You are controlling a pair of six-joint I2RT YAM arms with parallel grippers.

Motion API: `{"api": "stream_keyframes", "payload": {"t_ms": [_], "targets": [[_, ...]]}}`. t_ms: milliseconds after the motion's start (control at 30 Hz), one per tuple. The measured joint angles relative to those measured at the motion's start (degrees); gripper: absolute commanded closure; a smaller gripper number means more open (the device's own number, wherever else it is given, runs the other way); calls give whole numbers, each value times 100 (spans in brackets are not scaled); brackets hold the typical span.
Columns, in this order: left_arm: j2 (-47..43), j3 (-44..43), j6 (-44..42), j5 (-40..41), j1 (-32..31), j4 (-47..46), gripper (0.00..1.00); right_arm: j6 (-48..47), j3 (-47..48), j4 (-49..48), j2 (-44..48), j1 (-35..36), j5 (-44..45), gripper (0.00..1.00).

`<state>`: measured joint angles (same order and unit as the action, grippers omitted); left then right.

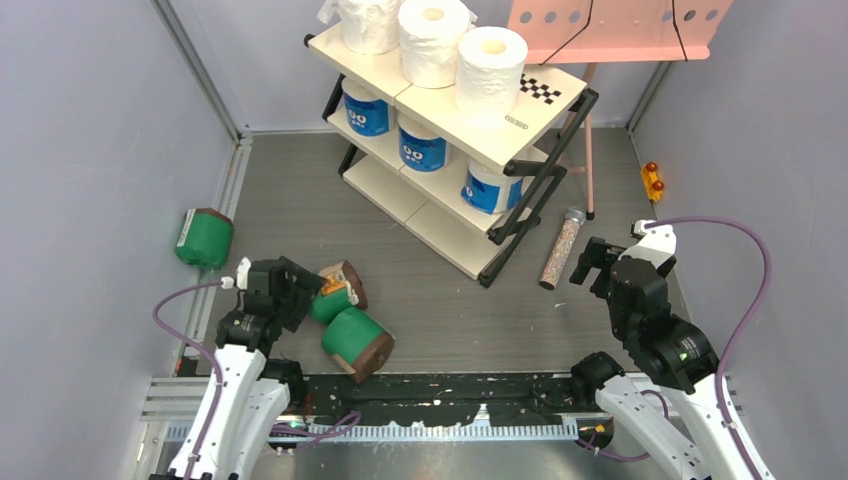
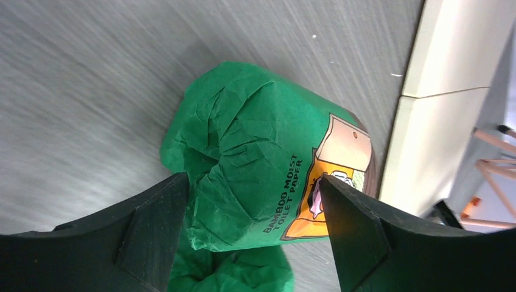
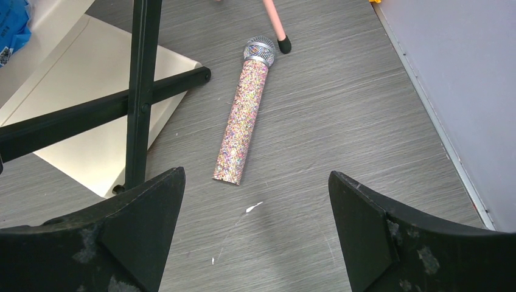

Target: Place and organize the paper towels onto the shelf

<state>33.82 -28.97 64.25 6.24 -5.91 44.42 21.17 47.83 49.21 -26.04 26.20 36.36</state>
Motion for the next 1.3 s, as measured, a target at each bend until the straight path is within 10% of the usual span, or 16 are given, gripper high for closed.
{"api": "stream_keyframes", "payload": {"t_ms": [767,1067,1300], "targets": [[848,184,-492,-846,-136,-2345,58,-4,0,0,-111,0,-151,5],[1928,-1552,-2273,72,-2177,-2295,57,-4,0,0,-96,0,-151,5],[3104,-2450,-3279,1027,-3436,-1685,38,-2,0,0,24,0,-131,5]]}}
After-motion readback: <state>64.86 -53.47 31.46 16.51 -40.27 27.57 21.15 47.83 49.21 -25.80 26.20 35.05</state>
